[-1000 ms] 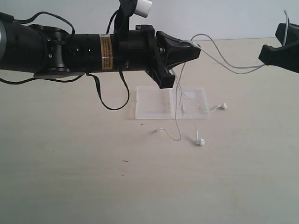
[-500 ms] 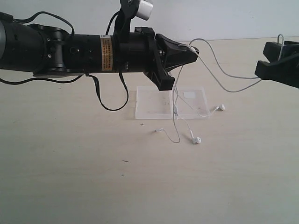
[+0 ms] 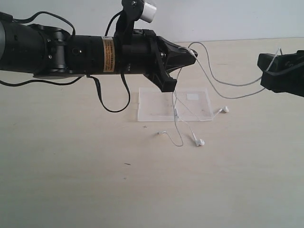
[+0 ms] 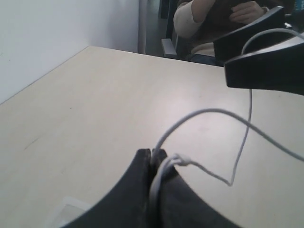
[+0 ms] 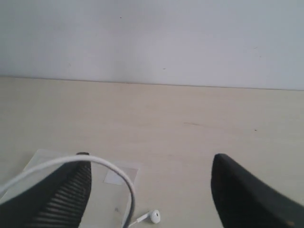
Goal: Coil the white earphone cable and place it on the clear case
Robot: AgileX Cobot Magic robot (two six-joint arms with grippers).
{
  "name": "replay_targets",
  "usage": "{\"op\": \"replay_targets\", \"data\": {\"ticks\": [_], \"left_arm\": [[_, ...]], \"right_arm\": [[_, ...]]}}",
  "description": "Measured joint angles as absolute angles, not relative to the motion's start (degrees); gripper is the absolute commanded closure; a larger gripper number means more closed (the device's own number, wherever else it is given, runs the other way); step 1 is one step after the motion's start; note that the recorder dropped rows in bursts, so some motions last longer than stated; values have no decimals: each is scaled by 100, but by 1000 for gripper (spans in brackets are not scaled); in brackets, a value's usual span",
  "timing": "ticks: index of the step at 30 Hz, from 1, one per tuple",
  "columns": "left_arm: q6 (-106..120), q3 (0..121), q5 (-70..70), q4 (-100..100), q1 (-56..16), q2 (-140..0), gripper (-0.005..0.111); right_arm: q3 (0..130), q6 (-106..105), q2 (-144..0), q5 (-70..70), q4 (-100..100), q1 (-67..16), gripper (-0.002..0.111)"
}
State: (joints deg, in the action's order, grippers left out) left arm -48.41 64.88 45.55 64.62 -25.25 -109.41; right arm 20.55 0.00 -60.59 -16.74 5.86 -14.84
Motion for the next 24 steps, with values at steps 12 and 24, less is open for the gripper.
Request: {"op": "replay_targets", "data": {"ticks": [12, 24], "left_arm": [[-4841, 6500, 4546, 6240, -2525, -10941, 107], [-5007, 6508, 4266, 6002, -2525, -10941, 107]], "right_arm": [[2055, 695, -5883, -1218, 0, -1484, 34], [2055, 3653, -5883, -1170, -2904, -1484, 36]]}}
